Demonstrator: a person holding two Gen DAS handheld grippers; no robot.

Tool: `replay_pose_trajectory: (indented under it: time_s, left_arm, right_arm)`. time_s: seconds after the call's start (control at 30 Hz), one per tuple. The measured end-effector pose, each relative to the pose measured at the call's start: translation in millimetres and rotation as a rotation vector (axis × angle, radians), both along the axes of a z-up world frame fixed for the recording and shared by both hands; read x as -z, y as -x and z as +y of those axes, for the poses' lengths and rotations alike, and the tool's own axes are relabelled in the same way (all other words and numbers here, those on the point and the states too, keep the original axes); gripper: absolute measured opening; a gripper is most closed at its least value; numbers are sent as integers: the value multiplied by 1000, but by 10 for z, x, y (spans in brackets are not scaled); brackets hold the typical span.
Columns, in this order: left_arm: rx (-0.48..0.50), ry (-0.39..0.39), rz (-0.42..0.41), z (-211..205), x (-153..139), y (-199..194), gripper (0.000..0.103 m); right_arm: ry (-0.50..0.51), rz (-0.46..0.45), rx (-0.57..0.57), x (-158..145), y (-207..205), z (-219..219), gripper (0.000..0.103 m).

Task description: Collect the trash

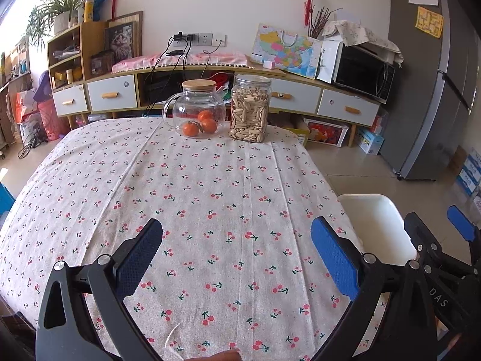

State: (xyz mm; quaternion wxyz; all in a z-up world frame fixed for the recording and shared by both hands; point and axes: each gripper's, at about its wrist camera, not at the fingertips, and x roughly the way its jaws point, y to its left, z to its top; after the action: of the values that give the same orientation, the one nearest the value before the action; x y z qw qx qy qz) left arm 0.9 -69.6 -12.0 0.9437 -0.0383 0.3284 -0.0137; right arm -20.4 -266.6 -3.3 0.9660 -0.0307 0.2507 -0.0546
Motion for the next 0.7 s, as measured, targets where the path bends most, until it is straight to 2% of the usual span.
replay_pose_trajectory:
  time_s: [0.7]
  left_arm:
    - [14, -19, -7, -31, -2, -5, 96]
  right_arm:
    - [-10, -7, -17, -7, 6, 9, 96]
